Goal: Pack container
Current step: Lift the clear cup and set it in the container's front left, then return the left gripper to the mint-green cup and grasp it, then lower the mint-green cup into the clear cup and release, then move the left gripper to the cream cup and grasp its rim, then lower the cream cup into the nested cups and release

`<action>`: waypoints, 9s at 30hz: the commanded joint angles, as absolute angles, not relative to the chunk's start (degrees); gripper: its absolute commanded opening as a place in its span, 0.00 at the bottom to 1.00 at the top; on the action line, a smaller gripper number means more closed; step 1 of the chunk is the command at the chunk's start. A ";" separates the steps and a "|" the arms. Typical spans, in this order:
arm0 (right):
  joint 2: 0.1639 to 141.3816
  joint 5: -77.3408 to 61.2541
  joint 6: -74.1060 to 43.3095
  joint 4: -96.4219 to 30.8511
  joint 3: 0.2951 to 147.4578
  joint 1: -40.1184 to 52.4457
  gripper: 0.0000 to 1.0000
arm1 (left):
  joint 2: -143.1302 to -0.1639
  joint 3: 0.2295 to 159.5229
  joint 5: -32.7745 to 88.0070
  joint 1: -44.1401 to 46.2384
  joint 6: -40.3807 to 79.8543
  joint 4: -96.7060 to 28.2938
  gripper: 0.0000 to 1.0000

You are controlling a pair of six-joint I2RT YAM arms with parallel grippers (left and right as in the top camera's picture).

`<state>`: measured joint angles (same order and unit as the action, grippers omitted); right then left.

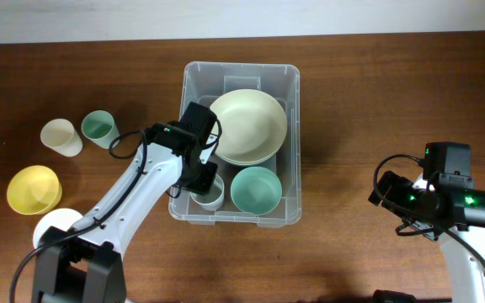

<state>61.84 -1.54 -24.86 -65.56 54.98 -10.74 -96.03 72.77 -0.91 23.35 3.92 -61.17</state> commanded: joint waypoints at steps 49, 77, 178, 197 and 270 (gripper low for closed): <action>61.89 -1.23 -24.40 -66.72 56.05 -10.96 0.99 | -129.84 108.38 -8.78 -4.67 1.26 -62.13 0.01; 61.89 -0.78 -23.75 -66.63 56.05 -10.96 0.99 | -95.15 123.52 -5.23 10.22 2.28 -96.71 0.01; 61.89 -0.80 -23.81 -68.34 56.05 -10.96 0.99 | -123.72 102.21 -8.88 -16.88 1.69 -53.39 0.57; 61.89 -0.80 -23.81 -68.42 56.05 -10.96 0.99 | -125.54 104.90 -8.38 -16.91 1.67 -56.51 0.00; 61.89 -0.80 -23.79 -68.16 56.05 -10.96 0.99 | -90.65 100.16 -6.09 12.53 9.87 -84.55 0.28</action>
<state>61.89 -1.32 -23.77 -68.42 55.29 -10.74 -91.72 99.42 -5.52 17.63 9.50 -84.75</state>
